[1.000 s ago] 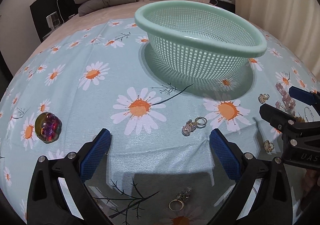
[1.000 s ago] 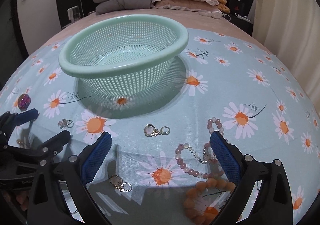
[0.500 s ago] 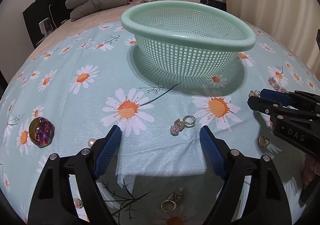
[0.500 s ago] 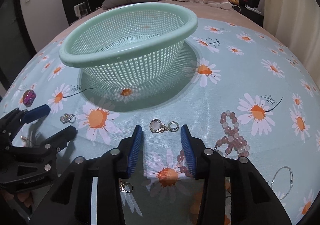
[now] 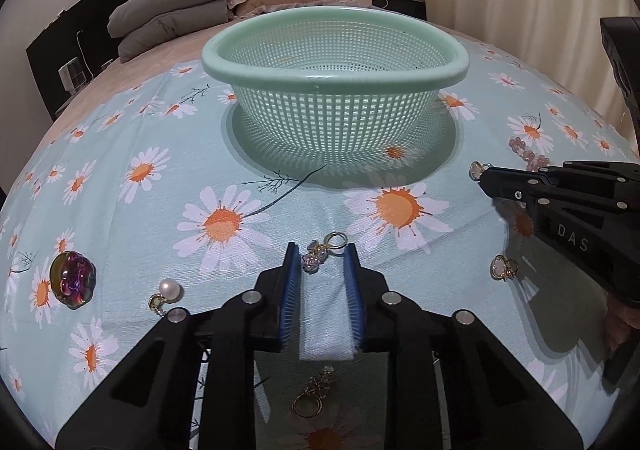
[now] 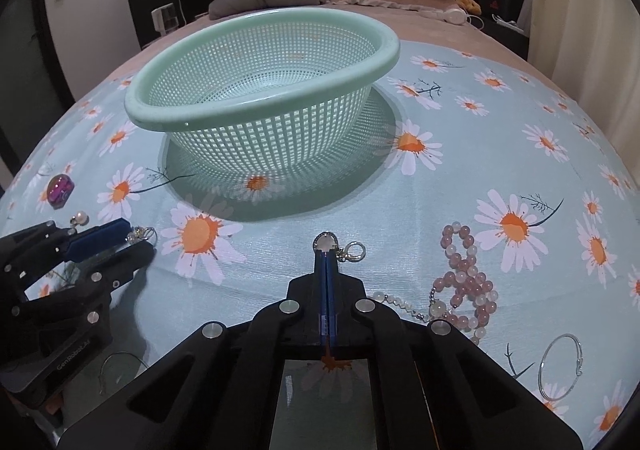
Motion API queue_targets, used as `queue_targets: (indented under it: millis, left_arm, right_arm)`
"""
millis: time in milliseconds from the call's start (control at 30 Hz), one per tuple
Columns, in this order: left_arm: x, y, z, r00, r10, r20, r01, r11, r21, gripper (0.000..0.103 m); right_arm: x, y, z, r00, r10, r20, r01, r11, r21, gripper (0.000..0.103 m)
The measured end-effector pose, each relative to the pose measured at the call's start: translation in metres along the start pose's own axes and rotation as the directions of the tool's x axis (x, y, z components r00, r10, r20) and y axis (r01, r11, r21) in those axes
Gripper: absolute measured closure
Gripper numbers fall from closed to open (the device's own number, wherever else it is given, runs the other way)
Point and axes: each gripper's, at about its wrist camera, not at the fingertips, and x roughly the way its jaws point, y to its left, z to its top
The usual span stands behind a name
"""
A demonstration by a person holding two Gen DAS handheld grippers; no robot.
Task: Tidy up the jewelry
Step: 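Grasp a crystal charm with the left tool while the right tool grasps a silver charm, then carry both held charms over the green mesh basket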
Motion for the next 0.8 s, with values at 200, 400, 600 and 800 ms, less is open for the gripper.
queue_targets:
  millis: [200,400,600,800]
  left_arm:
    - [-0.002,0.0,0.0,1.0,-0.008,0.002,0.008,1.0,0.0,0.093]
    - [-0.006,0.0,-0.001,1.0,-0.001,0.006,0.001,1.0,0.008,0.093]
    - [-0.013,0.004,-0.002,1.0,0.005,0.014,-0.005,1.0,-0.002,0.093]
    - [-0.02,0.007,0.001,0.999,0.0,0.033,0.001,1.0,-0.015,0.093]
  right_arm:
    - [-0.009,-0.001,0.002,1.0,-0.003,0.022,0.003,1.0,-0.01,0.103]
    - [-0.019,-0.003,0.004,0.999,0.012,0.042,-0.012,1.0,-0.008,0.103]
    - [-0.026,-0.008,0.006,0.998,0.023,0.064,-0.024,1.0,0.003,0.103]
    - [-0.011,-0.013,0.006,0.997,0.062,0.04,-0.063,0.997,0.035,0.098]
